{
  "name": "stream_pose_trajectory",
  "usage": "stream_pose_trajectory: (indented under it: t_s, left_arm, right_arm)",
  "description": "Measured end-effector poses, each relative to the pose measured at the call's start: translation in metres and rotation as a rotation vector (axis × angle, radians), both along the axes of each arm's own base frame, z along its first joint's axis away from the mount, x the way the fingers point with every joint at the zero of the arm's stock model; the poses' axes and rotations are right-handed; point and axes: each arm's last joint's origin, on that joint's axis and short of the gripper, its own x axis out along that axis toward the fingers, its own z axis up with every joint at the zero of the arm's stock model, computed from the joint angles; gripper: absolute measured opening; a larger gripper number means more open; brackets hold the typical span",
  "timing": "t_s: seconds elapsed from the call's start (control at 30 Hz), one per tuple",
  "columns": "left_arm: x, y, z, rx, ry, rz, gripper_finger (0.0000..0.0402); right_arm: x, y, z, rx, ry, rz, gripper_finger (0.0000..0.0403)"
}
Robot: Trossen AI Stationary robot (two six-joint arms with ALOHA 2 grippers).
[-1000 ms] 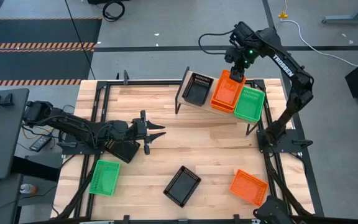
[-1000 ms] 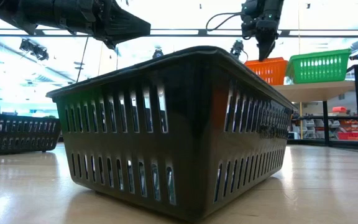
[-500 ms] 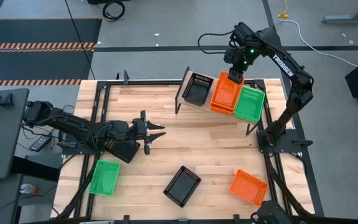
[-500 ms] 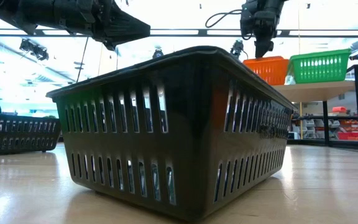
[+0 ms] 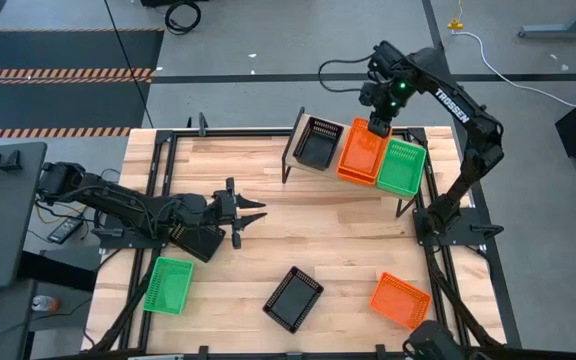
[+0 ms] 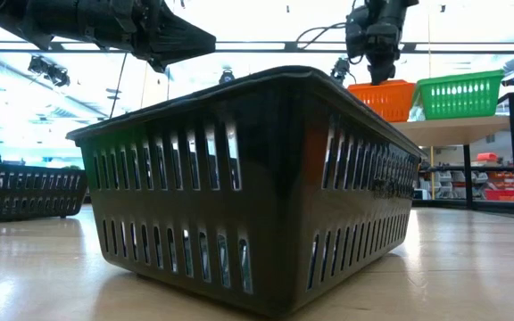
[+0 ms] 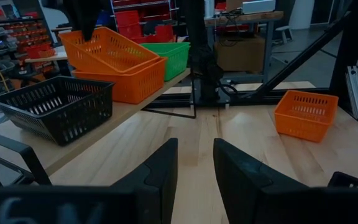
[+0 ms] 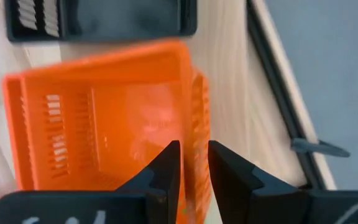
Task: Stack baskets on shelf by color
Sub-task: Stack the top orange bin on top of the orange bin on the shelf
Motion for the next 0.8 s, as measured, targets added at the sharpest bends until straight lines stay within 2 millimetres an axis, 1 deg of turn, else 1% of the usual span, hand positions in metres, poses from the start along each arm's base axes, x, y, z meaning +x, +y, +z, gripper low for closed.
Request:
stream_pose_trajectory:
  t_s: [0.1, 0.17, 0.23, 0.3, 0.33, 0.47, 0.57, 0.67, 0.8]
  left_arm:
    - [0.0, 0.0, 0.0, 0.0, 0.0, 0.0, 0.011]
    - [0.0, 0.0, 0.0, 0.0, 0.0, 0.0, 0.011]
    - [0.0, 0.0, 0.0, 0.0, 0.0, 0.0, 0.011]
    - [0.0, 0.0, 0.0, 0.0, 0.0, 0.0, 0.011]
    - [0.0, 0.0, 0.0, 0.0, 0.0, 0.0, 0.011]
    - [0.0, 0.0, 0.0, 0.0, 0.0, 0.0, 0.011]
    - [0.0, 0.0, 0.0, 0.0, 0.0, 0.0, 0.011]
    - [0.0, 0.0, 0.0, 0.0, 0.0, 0.0, 0.011]
    - [0.0, 0.0, 0.0, 0.0, 0.0, 0.0, 0.011]
  right_arm:
    - [0.0, -0.001, -0.014, 0.025, 0.046, 0.025, 0.0085]
    - [0.0, -0.002, -0.019, 0.025, 0.077, 0.036, 0.0073]
    - [-0.002, -0.003, -0.02, 0.016, 0.092, 0.038, 0.005]
    - [-0.004, -0.005, -0.018, 0.008, 0.084, 0.031, 0.0019]
    - [-0.005, -0.006, -0.015, 0.001, 0.077, 0.026, 0.0011]
    - [-0.011, -0.01, -0.011, -0.004, 0.058, -0.01, 0.0016]
    - [-0.014, -0.012, -0.01, 0.037, 0.007, -0.029, 0.0009]
    - [-0.013, -0.011, -0.012, 0.078, -0.035, -0.022, 0.0009]
    - [-0.009, -0.009, -0.017, 0.094, -0.022, -0.006, 0.0014]
